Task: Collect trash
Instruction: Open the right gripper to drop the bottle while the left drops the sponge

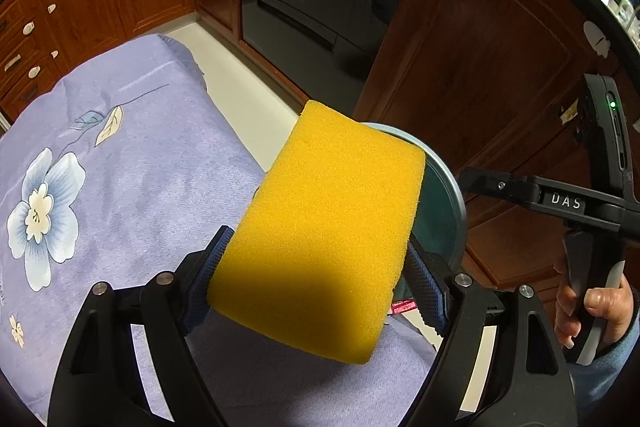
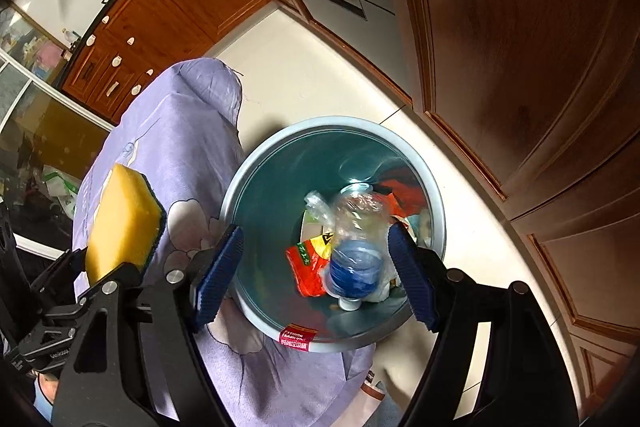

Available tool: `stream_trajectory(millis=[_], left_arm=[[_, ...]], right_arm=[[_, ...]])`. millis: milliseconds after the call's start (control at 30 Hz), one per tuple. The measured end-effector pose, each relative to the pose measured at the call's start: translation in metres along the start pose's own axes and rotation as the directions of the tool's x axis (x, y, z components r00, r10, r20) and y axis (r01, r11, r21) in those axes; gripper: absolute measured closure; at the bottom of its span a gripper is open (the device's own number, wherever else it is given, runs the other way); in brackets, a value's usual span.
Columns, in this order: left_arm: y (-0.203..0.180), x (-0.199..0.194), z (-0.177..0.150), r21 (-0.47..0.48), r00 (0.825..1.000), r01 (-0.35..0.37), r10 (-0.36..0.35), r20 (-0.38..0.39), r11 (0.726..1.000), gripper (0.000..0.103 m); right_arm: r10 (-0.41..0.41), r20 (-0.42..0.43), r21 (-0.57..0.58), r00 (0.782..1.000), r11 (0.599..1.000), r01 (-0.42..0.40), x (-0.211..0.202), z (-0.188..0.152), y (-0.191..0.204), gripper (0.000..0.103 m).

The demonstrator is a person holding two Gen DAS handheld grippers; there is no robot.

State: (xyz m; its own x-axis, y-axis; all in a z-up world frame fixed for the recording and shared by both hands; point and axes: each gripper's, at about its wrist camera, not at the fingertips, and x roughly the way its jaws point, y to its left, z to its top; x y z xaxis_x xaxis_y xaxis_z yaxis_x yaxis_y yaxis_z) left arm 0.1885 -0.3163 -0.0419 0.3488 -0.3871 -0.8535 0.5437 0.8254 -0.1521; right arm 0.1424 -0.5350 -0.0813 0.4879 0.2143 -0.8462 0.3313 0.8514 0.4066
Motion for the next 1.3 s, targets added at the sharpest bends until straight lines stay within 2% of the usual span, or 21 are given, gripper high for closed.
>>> stream_trajectory(millis=[200,533,667,1100,1300], left_arm=[[-0.01,0.009,0.004,0.025,1.0,0.014,-0.014,-0.009,1.0,0.021],[-0.038,0.029,0.013,0.098,0.999,0.044,-0.041,-0.032,0.994,0.02],[-0.046,0.04,0.017,0.116,0.998,0.052,-0.046,-0.047,0.992,0.009],[-0.043,0.044,0.016,0.089,0.998,0.039,-0.034,-0.061,0.995,0.005],[-0.034,0.032,0.011,0.042,0.997,0.008,-0.005,-0.073,0.999,0.004]], right_arm=[[-0.019,0.01,0.018,1.0,1.0,0.019,-0.005,-0.002,-0.005,0.019],[-0.05,0.023,0.065,0.998,0.997,0.048,-0.016,0.0,-0.021,0.016],[-0.053,0.034,0.074,0.998,0.996,0.051,-0.022,0.001,-0.024,0.016],[-0.069,0.015,0.077,0.998,0.995,0.067,-0.025,0.003,-0.027,0.015],[-0.072,0.012,0.039,0.997,0.997,0.071,-0.029,0.001,-0.014,0.01]])
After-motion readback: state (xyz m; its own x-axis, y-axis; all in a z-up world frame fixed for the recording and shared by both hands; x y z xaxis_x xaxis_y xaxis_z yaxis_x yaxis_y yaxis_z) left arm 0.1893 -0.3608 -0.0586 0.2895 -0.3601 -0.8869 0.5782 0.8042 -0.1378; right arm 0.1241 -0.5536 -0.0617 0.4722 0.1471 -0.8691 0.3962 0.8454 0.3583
